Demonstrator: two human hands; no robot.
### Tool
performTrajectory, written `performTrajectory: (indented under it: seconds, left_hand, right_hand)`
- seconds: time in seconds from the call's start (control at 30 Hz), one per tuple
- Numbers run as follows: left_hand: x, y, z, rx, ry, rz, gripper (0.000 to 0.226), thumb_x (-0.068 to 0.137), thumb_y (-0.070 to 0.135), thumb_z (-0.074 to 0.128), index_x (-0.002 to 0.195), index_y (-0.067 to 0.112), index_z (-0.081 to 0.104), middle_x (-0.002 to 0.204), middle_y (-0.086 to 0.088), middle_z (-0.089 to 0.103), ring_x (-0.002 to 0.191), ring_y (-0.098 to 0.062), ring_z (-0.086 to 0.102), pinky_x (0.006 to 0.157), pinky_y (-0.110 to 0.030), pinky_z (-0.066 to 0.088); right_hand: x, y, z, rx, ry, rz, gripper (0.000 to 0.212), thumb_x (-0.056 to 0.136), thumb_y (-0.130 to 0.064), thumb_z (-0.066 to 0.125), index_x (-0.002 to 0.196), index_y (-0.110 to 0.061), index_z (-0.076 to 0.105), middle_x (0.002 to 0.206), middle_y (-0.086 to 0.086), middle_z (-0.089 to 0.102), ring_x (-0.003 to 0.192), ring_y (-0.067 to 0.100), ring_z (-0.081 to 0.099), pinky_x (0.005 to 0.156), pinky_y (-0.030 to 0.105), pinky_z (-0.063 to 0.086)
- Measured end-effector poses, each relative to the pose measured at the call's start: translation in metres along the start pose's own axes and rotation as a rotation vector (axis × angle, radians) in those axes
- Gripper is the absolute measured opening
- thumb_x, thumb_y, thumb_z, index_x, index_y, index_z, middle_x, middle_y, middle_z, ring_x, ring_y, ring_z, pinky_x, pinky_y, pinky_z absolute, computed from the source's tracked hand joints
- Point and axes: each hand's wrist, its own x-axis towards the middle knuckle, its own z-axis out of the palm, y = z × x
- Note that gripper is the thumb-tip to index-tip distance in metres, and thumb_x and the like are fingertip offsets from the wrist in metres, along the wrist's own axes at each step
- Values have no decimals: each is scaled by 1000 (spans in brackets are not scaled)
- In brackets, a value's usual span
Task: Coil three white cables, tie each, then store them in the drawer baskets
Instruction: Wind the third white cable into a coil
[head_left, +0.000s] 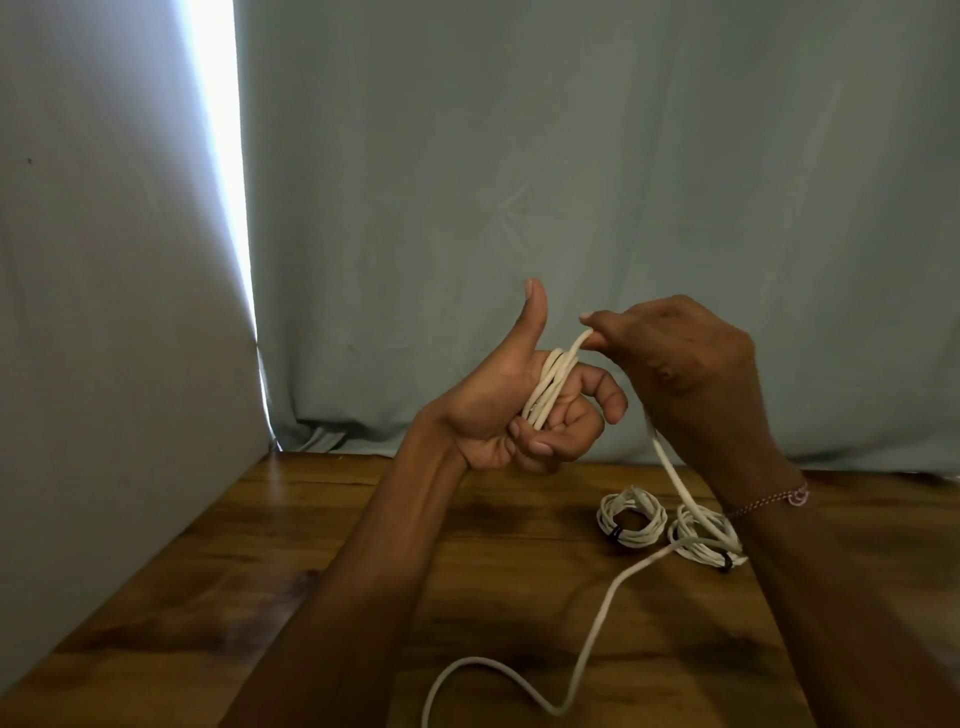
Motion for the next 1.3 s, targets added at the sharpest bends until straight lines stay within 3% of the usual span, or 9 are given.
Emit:
performTrajectory:
  seconds: [0.3,0.43,0.53,0.67,0.77,0.9,1.0,1.13,1.3]
  left_hand:
    - [4,-3,4,-62,-89,78,79,83,77,48,95,-1,58,43,3,47,31,-5,20,33,-14,18]
    - [2,0,4,-118,-52,133,50,99,48,50,101,1,65,44,4,49,31,-5,24,33,-13,23]
    - [0,3,8,-177,-33,171,44,102,33,41,111,-2,66,45,3,50,33,-6,23,34,-14,20]
    - [3,7,13,-276,-11,239,45,98,24,39,119,-8,63,46,-1,53,35,-7,22,35,-14,20]
    - [4,12,15,-307,16,285,47,95,22,40,122,-10,61,48,-3,54,36,-7,20,35,-15,21]
    - [-1,15,12,-243,192,340,46,95,23,35,126,-7,53,54,-3,59,36,-6,18,33,-14,22]
    - [-5,15,7,-162,351,394,45,96,23,31,125,-3,53,68,-7,70,33,-3,34,35,-13,30]
    - [-9,16,6,-100,440,415,46,102,22,23,128,-2,53,100,-15,76,57,-18,70,51,-22,55]
    - [-11,15,-2,-66,523,421,47,107,21,19,138,-4,44,118,-18,72,97,-38,74,76,-41,62]
  right_hand:
    - [-1,-10,7,64,-265,122,61,85,-3,66,135,-35,51,89,2,72,77,27,61,61,36,48]
    - [0,-18,11,-62,-539,287,24,94,-9,46,113,-12,60,87,11,62,71,19,43,66,37,42]
    - [-8,-25,16,-131,-470,123,43,90,-15,29,110,-2,64,95,15,65,71,27,49,65,36,34]
    - [-15,-25,26,-231,-542,175,46,84,-9,55,131,-9,60,124,17,62,99,38,55,85,48,46]
    - [-20,-37,42,-165,-551,204,38,86,-10,49,119,-8,67,114,17,63,100,38,57,85,47,47]
    - [-24,-54,50,196,-732,186,11,94,-7,55,93,-2,65,91,13,64,74,20,54,64,34,46]
    - [-14,-61,39,400,-753,294,20,102,-12,47,83,-11,51,77,1,52,64,10,46,61,26,36]
    - [-5,-70,24,501,-822,371,16,107,-23,41,94,-20,48,77,-1,57,65,15,58,59,35,50]
    - [2,-72,14,397,-815,366,16,106,-23,42,116,-20,54,76,-4,57,63,12,55,56,31,46]
